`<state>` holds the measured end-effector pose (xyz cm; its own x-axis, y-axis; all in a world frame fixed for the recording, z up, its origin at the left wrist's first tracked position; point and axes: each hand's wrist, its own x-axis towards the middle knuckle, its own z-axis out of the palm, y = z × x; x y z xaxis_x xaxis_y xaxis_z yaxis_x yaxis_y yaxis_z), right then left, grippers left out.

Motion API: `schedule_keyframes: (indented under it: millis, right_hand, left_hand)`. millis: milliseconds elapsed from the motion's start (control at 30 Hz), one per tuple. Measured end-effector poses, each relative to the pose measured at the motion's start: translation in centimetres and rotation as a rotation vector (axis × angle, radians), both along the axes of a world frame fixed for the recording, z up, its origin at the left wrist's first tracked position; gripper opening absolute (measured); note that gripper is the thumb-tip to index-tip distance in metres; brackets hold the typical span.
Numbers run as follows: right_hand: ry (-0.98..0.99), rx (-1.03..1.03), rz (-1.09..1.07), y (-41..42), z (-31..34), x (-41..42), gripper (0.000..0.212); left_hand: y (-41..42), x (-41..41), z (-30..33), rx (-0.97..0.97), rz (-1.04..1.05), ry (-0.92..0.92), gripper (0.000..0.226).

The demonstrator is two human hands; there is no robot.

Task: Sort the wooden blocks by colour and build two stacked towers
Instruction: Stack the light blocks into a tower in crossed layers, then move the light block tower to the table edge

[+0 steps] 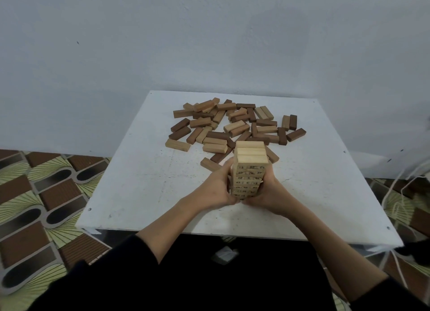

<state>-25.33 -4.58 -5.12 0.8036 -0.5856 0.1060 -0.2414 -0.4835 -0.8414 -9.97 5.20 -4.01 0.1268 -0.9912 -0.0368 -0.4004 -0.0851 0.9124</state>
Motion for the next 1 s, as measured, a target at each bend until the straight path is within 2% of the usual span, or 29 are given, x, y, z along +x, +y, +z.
schedule_keyframes:
  millis: [400, 567, 733, 900, 1000]
  right_hand:
    - [-0.002, 0.032, -0.116, -4.1, -0.1, -7.0, 0.111]
    - [-0.003, -0.012, -0.172, -7.3, -0.4, -10.1, 0.109]
    - [0.034, -0.056, -0.22, -10.9, -0.7, -13.0, 0.11]
    - [0.055, -0.018, -0.288, -13.9, -0.7, -13.9, 0.104]
    - [0.065, 0.054, -0.32, -15.6, -0.6, -13.9, 0.111]
  left_hand:
    - [-5.2, -6.6, 0.0, -0.025, -0.074, 0.019, 0.088]
    - [-8.8, -9.8, 0.4, -0.012, -0.068, -0.02, 0.078]
    - [-12.5, -12.5, 0.6, 0.031, -0.123, -0.022, 0.095]
    - [-15.9, -13.3, 0.6, 0.003, -0.146, -0.031, 0.091]
    - [-17.9, -13.5, 0.3, 0.016, -0.133, -0.041, 0.097]
